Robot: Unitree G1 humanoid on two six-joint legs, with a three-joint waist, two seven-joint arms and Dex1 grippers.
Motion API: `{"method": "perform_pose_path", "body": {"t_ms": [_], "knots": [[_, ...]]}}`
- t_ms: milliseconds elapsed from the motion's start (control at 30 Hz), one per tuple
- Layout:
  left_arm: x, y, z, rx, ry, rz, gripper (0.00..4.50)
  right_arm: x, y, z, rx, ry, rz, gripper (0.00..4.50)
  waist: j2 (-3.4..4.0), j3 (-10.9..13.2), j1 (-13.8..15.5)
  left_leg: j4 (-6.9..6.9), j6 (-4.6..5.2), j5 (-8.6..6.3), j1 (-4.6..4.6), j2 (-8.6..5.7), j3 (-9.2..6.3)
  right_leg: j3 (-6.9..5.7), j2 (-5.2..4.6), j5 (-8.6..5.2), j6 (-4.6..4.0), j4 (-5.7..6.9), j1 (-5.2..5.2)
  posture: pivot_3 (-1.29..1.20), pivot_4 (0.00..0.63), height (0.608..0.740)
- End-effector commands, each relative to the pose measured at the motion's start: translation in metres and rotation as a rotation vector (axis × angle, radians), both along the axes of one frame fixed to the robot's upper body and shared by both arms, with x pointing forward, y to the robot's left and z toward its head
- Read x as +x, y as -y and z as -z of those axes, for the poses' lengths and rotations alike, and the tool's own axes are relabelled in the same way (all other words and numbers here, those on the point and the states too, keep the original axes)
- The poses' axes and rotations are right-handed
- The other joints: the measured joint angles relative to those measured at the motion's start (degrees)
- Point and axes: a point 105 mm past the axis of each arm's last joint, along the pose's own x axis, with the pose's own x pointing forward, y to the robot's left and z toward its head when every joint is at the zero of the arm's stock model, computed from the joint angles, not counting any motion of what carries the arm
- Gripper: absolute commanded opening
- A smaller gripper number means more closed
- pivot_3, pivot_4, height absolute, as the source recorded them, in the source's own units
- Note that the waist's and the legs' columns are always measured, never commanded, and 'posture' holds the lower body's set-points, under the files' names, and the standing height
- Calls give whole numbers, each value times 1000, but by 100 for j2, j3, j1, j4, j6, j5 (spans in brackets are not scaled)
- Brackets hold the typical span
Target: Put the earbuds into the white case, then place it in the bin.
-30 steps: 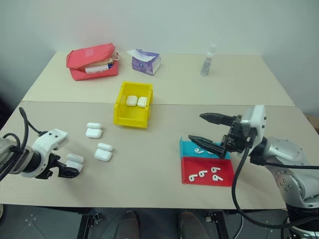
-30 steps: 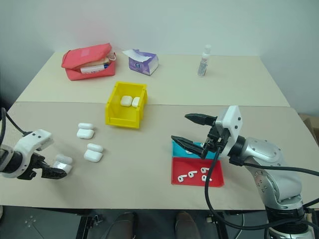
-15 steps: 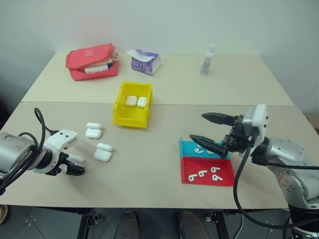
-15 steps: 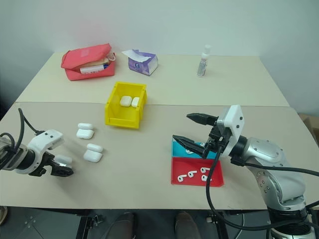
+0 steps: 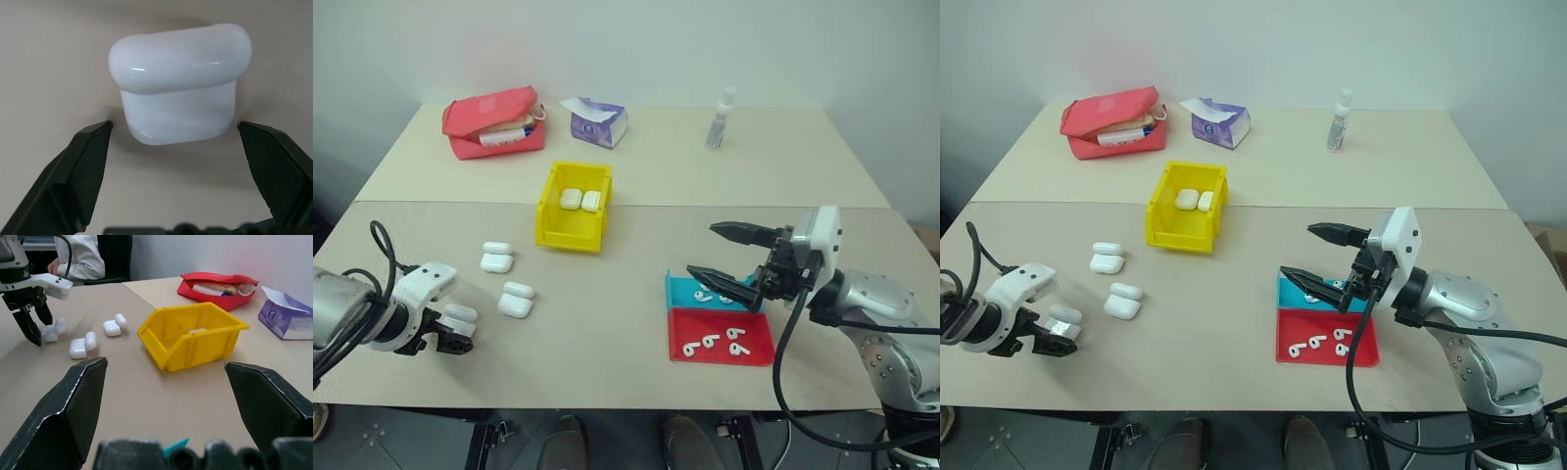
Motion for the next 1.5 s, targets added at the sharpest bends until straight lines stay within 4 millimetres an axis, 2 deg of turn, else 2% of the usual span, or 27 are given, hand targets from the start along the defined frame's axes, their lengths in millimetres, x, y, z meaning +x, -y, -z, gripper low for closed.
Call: {"method": "perform_pose_path", "body": {"t_ms": [33,267,600,700,833,1033,1133,1300,1400,1500], "knots": [[2,4,0,-17,2,-12,4474,-3,1,-10,-8,53,-5,4472,0,0,4,0,0,0,0,0,0,0,0,0,0,0,0,0,150,740],[12,6,-7,-38,33,-38,4474,-5,1,-10,-5,53,-2,4472,1,-1,51,15,0,0,-3,-1,-4,-3,0,1,1,6,4,0,150,740],[7,8,-4,-36,13,-28,4474,-4,1,-9,0,49,-1,4472,1,-1,48,17,0,0,-5,-1,-5,-3,0,1,1,7,4,0,150,740],[6,6,0,-19,10,-37,3951,-4,1,-7,0,48,-1,4500,1,-1,44,17,0,0,-4,-1,-5,-3,0,1,1,7,4,0,150,740],[5,7,-1,-26,14,-32,2772,-4,1,-7,0,49,0,4500,1,-1,38,17,1,0,-5,-1,-5,-2,0,1,2,6,4,0,150,740],[11,-5,-6,18,106,-70,2722,-2,2,-6,-4,60,-1,4500,2,-1,14,18,1,0,-4,-1,-5,-2,0,1,1,7,4,0,150,740],[21,-7,-25,6,270,-65,2722,2,5,-7,-8,68,2,4500,2,-1,11,18,1,0,0,-1,-5,-2,0,1,1,12,5,0,150,740],[41,-13,-88,-9,759,-67,2722,7,10,-10,-21,98,14,4500,-5,-2,14,30,1,0,-10,0,-8,-4,-1,1,1,15,3,0,150,740],[47,0,-117,-82,996,-46,2722,12,14,-12,-28,118,34,4500,-6,-2,31,32,1,0,-8,0,-11,-8,-2,3,2,12,9,0,150,740],[54,13,-127,-130,1134,-56,2722,14,13,-13,-31,129,33,4500,-6,-4,33,39,1,0,-5,-1,-13,-8,-2,5,6,11,20,0,150,740]]}}
